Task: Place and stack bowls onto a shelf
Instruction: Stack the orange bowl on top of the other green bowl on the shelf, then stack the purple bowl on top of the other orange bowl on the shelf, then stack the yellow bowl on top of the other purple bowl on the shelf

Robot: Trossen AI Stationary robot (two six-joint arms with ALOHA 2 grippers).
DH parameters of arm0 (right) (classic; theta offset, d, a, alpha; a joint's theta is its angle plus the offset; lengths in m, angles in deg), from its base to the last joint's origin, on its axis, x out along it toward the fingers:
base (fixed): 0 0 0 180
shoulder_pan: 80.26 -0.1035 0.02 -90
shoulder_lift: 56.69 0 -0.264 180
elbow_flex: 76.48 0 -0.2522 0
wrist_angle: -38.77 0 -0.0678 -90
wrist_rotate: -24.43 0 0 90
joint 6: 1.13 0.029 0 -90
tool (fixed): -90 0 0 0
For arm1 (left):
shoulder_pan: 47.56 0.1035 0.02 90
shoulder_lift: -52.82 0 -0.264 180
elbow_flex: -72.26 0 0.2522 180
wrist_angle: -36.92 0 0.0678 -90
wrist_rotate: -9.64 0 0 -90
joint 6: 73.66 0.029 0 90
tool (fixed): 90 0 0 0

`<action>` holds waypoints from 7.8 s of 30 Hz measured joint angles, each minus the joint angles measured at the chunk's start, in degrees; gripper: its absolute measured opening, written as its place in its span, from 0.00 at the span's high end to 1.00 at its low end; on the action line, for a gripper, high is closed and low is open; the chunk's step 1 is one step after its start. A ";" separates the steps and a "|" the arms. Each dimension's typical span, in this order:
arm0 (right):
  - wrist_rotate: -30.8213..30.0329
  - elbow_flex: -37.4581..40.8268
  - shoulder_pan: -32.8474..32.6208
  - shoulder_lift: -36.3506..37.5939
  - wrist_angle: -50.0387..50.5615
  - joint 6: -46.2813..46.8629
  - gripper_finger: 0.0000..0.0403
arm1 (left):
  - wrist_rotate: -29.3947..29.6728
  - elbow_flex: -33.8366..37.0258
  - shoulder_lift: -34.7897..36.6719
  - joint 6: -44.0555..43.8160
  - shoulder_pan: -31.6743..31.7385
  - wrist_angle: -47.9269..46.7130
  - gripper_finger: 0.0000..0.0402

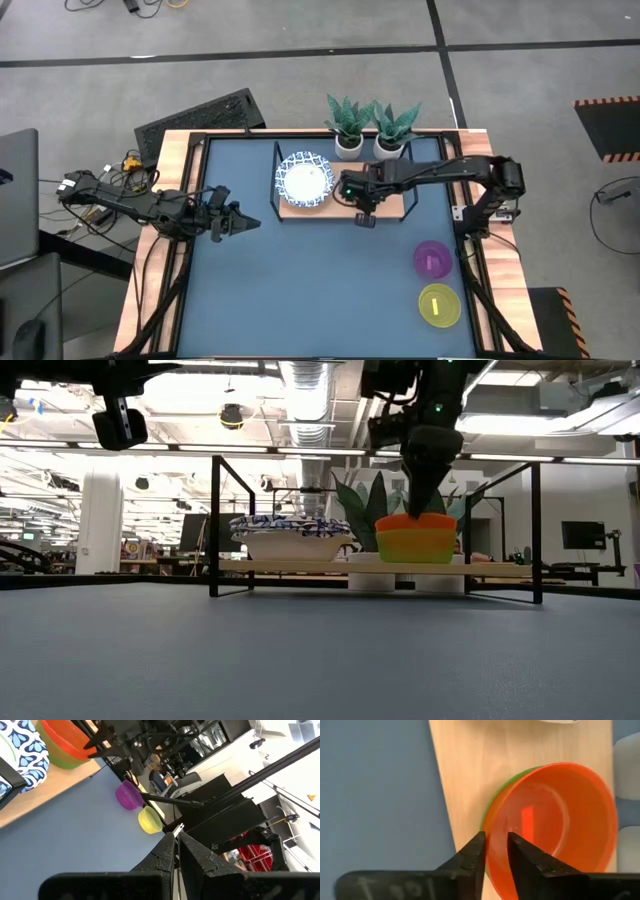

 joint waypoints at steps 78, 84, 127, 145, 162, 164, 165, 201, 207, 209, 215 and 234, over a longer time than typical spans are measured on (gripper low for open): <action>2.49 3.85 -30.41 10.72 -23.44 37.88 0.94 | 10.73 0.00 0.02 -4.50 0.00 -12.98 0.98; -3.10 -3.85 -20.06 10.76 -12.91 23.48 0.94 | 10.71 0.00 0.00 -4.55 0.00 -13.01 0.98; 3.02 -4.70 0.84 -2.83 6.04 -0.02 0.83 | 10.84 0.01 0.01 -6.05 0.00 -17.95 0.98; 5.67 -19.69 -4.70 -1.25 16.24 22.87 0.45 | 11.15 0.02 0.01 -5.43 0.00 -17.98 0.98; 7.86 -10.20 -49.32 -4.34 19.91 104.85 0.45 | 11.83 0.02 -0.02 -6.98 0.00 -22.65 0.98; 9.21 -8.20 -51.94 -4.49 19.14 109.61 0.45 | 11.85 0.02 -0.02 -6.95 0.00 -22.51 0.98; 9.66 -7.34 -53.00 -4.47 18.01 111.31 0.45 | 11.90 0.02 0.00 -6.95 0.00 -22.49 0.98; 11.15 5.01 -43.27 -4.21 -1.72 91.73 0.94 | 12.02 0.02 0.00 -7.80 0.00 -24.85 0.91; 6.39 -7.93 -31.28 -4.21 -0.45 63.10 0.94 | 11.74 0.02 0.00 -7.80 0.00 -24.81 0.91; 4.94 -12.87 -27.15 -4.21 1.66 53.58 0.94 | 11.74 0.02 0.00 -7.80 0.00 -24.79 0.91; 2.38 -24.01 -15.39 -4.17 11.34 28.13 0.94 | 11.78 0.02 0.00 -7.43 0.00 -24.79 0.91; 2.28 -15.78 1.24 -4.41 15.33 8.59 0.94 | 13.30 0.02 0.00 -7.32 0.00 -26.97 0.91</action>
